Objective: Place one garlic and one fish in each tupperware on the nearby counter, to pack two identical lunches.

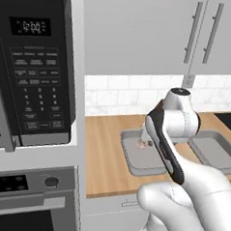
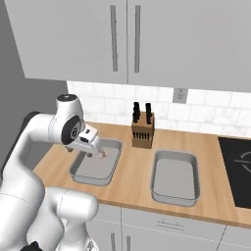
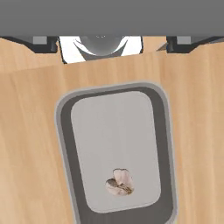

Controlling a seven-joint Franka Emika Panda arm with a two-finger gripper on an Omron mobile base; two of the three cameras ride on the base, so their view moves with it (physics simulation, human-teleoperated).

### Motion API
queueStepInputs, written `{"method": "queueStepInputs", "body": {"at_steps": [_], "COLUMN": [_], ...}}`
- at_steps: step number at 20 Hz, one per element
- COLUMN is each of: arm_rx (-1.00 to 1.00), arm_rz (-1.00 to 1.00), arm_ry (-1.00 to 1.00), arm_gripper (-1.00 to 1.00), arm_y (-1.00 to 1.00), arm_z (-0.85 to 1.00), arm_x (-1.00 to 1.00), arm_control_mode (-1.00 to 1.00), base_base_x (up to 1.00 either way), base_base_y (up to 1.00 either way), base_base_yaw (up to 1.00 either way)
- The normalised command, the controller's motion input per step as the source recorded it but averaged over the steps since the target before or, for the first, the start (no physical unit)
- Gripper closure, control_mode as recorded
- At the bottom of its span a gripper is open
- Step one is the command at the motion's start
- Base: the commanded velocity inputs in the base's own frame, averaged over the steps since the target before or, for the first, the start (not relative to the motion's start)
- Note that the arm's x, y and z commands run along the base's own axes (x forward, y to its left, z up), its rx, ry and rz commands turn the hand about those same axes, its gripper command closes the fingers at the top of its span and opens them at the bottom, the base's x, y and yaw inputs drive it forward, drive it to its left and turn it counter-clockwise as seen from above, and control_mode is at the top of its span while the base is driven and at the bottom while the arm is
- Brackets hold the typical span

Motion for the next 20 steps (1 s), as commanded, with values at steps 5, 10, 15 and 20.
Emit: {"method": "queueStepInputs", "body": {"at_steps": [5, 10, 15, 20], "arm_rx": [0.00, 0.00, 0.00, 0.00], "arm_rz": [-0.01, 0.00, 0.00, 0.00], "arm_ry": [-0.13, -0.07, 0.00, 0.00], "arm_gripper": [-1.00, -1.00, -1.00, -1.00], "arm_y": [0.00, 0.00, 0.00, 0.00], "arm_z": [0.04, 0.00, 0.00, 0.00], "arm_x": [-0.56, -0.20, 0.00, -0.04], "arm_control_mode": [-1.00, -1.00, -1.00, 1.00], "base_base_x": [0.00, 0.00, 0.00, -0.37], "base_base_y": [0.00, 0.00, 0.00, 0.01], "base_base_yaw": [0.00, 0.00, 0.00, 0.00]}}
